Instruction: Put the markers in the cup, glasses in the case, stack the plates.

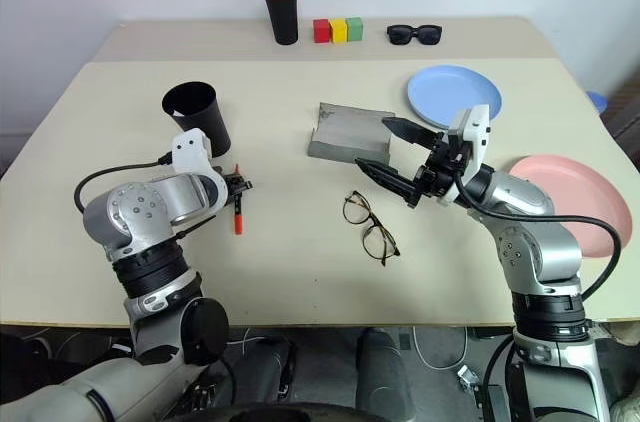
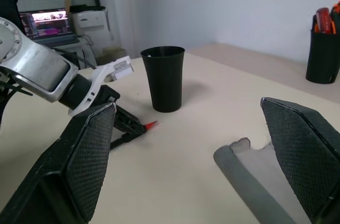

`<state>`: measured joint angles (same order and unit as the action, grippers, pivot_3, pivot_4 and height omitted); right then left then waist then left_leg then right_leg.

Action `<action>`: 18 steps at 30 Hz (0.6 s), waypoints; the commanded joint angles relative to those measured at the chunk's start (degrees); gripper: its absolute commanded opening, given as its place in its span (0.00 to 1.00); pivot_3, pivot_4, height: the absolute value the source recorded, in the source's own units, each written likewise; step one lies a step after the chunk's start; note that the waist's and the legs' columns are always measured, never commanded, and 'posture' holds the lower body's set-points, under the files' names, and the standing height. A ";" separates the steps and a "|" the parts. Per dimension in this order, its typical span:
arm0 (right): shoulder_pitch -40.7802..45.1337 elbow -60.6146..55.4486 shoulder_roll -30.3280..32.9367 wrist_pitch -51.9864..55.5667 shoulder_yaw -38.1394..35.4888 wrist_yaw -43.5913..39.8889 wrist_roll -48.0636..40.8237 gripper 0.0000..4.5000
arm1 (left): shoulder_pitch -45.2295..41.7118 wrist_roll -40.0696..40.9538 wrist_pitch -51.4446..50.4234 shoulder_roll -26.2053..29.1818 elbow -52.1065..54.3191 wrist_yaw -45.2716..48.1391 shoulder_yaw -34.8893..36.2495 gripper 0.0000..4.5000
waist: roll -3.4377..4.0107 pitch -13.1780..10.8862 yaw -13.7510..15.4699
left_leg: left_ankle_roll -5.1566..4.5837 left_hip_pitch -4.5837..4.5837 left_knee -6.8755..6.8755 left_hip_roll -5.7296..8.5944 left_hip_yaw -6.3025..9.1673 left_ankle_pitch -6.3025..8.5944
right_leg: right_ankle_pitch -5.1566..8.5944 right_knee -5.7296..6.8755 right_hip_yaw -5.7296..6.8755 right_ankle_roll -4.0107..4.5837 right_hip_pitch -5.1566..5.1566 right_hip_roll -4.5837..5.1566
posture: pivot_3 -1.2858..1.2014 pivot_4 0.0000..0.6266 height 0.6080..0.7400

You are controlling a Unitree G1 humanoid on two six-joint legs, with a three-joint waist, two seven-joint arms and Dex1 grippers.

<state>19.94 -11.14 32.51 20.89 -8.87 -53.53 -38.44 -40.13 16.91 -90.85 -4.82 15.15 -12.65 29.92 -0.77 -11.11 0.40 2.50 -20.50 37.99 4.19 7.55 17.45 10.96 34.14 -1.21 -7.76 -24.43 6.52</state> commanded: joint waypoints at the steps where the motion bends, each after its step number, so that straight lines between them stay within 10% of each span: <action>1: 0.88 -1.53 0.37 -0.68 -1.20 0.08 -0.33 1.00 | 0.39 0.66 1.11 0.10 1.51 2.90 -2.38 0.02 | 0.00 0.00 0.15 | 0.00 0.00 0.00 0.00 0.00 0.00 | 0.00 0.00 0.00 0.00 0.00 0.00 | 0.52 0.24 1.00; 9: 3.98 1.49 -1.74 0.68 -4.07 3.37 -3.56 1.00 | 0.69 4.34 33.81 7.86 7.86 23.05 -16.92 0.02 | -0.02 -0.02 0.09 | 0.15 -0.06 0.00 -0.02 -0.03 -0.08 | -0.01 -0.03 -0.01 0.02 -0.05 0.01 | 0.52 0.24 1.00; 18: 3.80 1.08 -0.96 3.12 -3.64 2.97 -4.36 1.00 | -4.17 -0.34 62.99 21.21 -6.21 31.53 -15.52 0.02 | 0.00 -0.01 -0.07 | 0.00 -0.07 -0.02 -0.05 -0.06 -0.01 | -0.02 -0.07 -0.03 0.03 -0.06 -0.03 | 0.52 0.24 1.00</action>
<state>23.26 -8.63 30.96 23.54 -11.14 -50.50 -41.33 -41.79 17.61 -34.02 14.36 10.75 17.90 12.93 -0.77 -11.12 0.32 2.50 -20.57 37.99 4.16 7.49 17.45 10.95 34.07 -1.24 -7.73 -24.49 6.50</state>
